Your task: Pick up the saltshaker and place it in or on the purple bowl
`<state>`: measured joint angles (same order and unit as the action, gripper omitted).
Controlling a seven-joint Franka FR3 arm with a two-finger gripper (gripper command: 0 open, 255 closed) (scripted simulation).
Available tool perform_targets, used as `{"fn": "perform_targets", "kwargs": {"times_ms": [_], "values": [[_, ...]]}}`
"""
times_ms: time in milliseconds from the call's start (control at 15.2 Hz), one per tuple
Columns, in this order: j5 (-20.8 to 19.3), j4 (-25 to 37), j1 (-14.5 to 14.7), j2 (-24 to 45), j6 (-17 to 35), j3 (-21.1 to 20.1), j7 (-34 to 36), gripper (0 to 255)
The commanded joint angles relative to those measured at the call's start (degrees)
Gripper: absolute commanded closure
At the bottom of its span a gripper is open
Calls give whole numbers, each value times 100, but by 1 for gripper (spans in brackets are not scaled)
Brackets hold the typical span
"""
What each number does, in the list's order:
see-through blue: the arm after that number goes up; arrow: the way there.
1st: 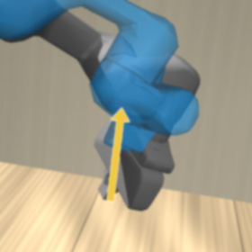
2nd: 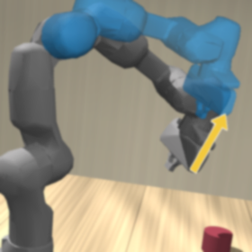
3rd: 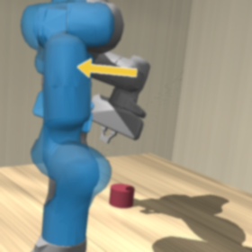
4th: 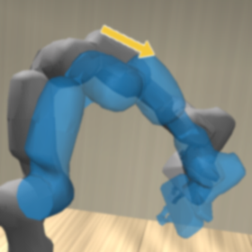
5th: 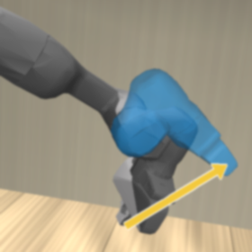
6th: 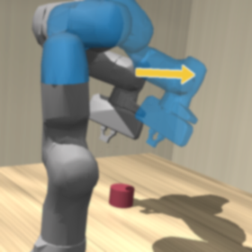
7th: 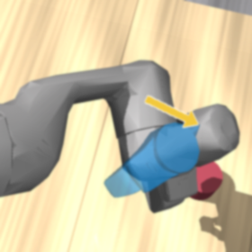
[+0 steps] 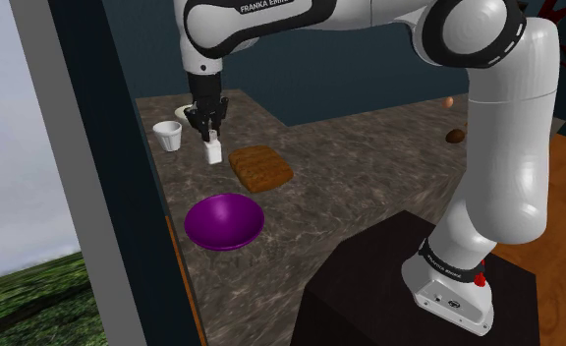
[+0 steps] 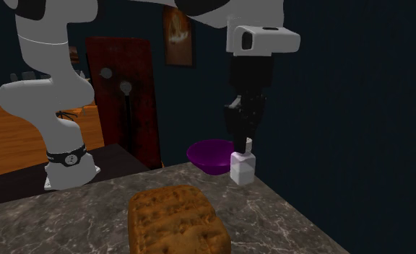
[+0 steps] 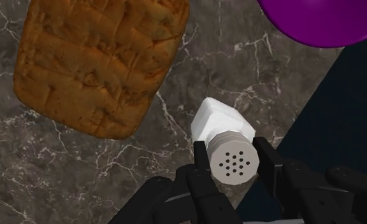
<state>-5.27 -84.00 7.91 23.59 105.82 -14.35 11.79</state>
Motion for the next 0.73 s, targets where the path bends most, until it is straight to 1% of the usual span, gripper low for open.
{"fn": "perform_targets", "kwargs": {"times_ms": [0,462,660], "values": [[11,91,0,-38,-131,-5,-6,255],[21,581,24,-56,-638,-16,-17,255],[115,-48,118,-570,-514,-122,213,255]]}}
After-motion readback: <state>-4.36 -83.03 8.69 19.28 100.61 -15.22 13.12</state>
